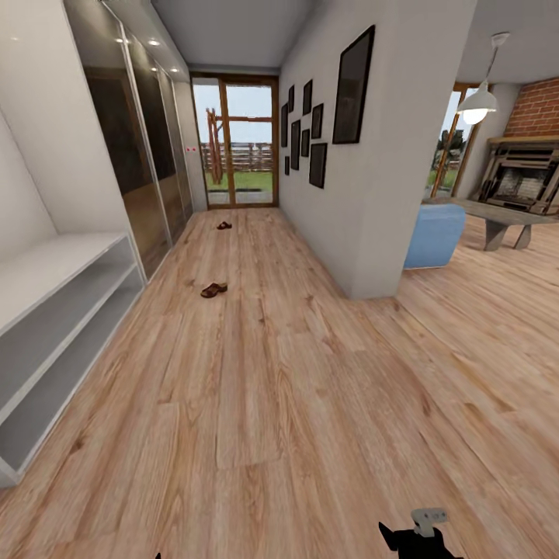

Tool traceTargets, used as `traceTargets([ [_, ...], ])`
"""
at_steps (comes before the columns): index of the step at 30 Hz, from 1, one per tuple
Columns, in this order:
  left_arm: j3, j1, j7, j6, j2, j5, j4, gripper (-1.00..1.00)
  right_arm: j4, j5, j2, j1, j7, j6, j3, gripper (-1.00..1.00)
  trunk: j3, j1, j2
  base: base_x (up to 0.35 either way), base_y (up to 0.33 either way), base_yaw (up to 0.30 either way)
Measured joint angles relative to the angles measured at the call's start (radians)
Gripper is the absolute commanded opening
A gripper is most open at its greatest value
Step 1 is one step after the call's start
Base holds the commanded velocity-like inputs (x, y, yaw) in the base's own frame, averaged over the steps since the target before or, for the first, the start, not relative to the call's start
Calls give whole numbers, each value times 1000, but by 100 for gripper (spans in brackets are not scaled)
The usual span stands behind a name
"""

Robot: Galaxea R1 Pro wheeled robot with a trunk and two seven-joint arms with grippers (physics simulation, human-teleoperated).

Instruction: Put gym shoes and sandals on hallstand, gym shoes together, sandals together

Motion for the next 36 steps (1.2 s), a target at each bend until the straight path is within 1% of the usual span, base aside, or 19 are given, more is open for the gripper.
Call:
traceTargets([
  [9, 0, 0, 0, 0, 0, 0, 0, 100, 0, 0, 0, 0, 0, 0, 0, 100, 8, 0, 0, 338, 0, 0],
  [36, 0, 0, 0, 1, 0, -1, 1, 100, 0, 0, -2, 0, 0, 0, 0, 100, 9, 0, 0, 338, 0, 0],
])
